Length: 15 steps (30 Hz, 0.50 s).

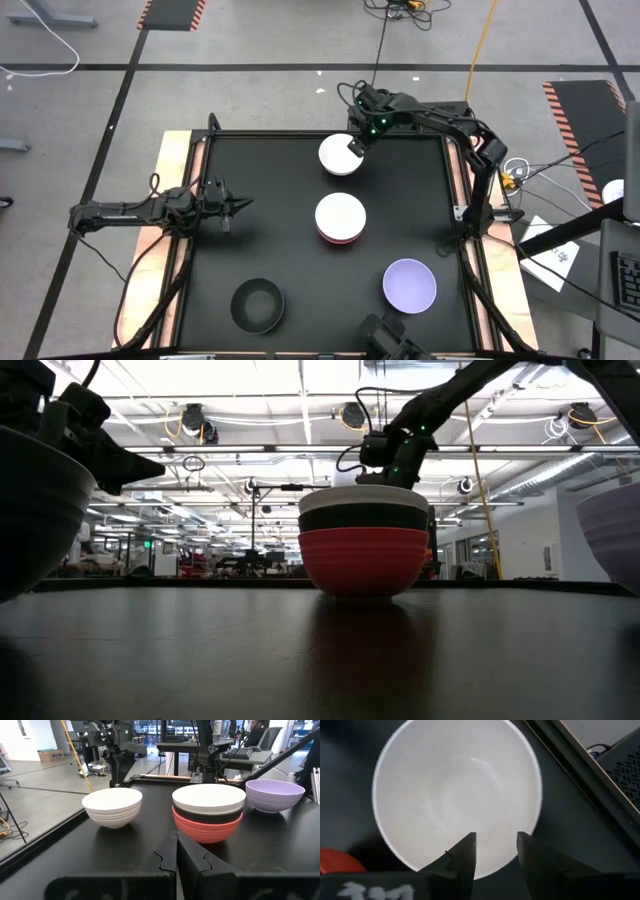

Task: Nest bowls inside each other
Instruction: Stack the white bowl on top of the white bowl

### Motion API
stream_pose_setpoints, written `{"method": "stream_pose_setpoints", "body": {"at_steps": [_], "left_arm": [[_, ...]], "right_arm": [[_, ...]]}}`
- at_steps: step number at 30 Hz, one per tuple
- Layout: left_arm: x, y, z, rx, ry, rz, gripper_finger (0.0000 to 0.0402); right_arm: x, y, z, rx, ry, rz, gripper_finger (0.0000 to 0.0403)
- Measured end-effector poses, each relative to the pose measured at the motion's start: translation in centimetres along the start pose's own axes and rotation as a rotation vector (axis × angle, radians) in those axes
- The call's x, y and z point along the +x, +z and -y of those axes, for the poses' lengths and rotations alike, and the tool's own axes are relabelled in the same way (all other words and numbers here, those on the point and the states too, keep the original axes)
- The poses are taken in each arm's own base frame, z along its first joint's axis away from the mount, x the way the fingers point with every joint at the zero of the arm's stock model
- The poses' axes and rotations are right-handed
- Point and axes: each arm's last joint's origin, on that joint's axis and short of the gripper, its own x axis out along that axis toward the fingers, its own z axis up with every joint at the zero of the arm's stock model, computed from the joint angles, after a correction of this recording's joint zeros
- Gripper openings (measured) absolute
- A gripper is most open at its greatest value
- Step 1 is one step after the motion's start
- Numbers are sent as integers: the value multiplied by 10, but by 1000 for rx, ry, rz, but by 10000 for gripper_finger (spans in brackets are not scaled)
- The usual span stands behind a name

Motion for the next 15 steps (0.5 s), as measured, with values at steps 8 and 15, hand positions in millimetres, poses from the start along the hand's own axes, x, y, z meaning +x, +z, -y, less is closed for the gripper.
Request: {"method": "stream_pose_setpoints", "body": {"at_steps": [8,15], "left_arm": [[0,0,0,-9,1,1,5],[0,0,0,-9,1,1,5]], "right_arm": [[1,0,6,14,-8,1,132],[2,0,5,13,-8,-2,132]]}}
